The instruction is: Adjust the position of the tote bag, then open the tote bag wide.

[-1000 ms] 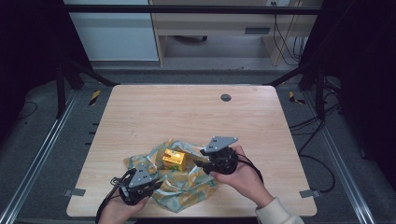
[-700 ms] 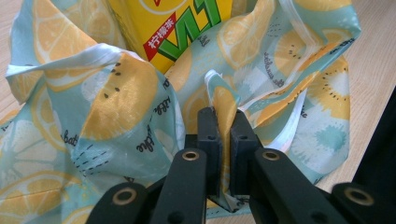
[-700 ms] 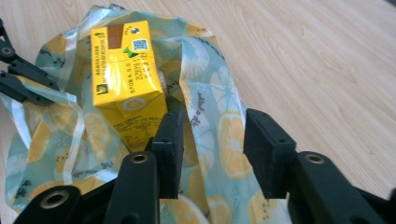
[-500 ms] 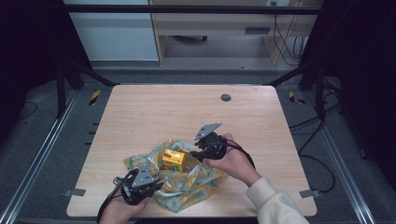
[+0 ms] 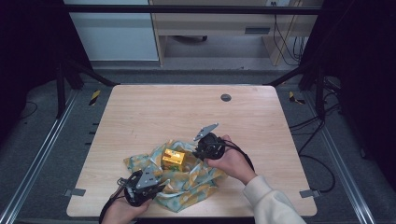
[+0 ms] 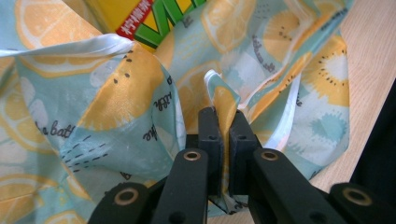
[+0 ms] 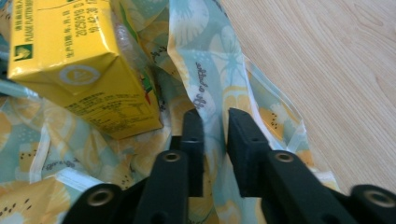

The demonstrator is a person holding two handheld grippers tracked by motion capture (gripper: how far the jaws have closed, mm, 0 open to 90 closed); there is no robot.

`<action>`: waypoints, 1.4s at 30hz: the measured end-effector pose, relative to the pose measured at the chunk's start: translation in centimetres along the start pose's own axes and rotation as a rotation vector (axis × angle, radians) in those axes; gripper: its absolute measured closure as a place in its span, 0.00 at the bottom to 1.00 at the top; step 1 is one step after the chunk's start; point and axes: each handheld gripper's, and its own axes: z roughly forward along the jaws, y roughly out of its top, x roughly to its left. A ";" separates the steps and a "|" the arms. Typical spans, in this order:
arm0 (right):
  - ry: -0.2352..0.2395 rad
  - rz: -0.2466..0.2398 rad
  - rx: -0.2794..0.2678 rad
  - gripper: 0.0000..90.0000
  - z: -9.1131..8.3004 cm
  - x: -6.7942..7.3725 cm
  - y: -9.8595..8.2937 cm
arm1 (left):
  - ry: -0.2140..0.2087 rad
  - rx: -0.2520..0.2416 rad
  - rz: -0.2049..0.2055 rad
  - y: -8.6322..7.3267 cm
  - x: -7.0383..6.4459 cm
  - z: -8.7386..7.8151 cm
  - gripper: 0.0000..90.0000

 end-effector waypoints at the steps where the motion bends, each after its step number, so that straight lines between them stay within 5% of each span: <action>1: -0.002 -0.003 0.005 0.91 0.1 -0.1 0.1 | 0.000 0.005 0.004 0.0 0.0 0.1 0.97; 5: -0.009 0.000 0.005 1.00 0.4 -0.3 0.3 | -0.006 0.030 0.019 -0.1 -0.1 0.3 0.98; 17: -0.023 0.041 -0.012 1.00 0.6 -1.7 0.9 | -0.020 0.112 0.038 -1.0 -0.3 0.7 0.99; 27: -0.034 0.111 0.034 1.00 2.7 -3.8 0.5 | 0.009 0.120 0.020 -1.9 -0.4 0.1 0.99; 42: -0.043 0.159 0.065 1.00 4.7 -5.1 0.0 | 0.062 0.131 0.012 -2.6 -0.1 -0.6 1.00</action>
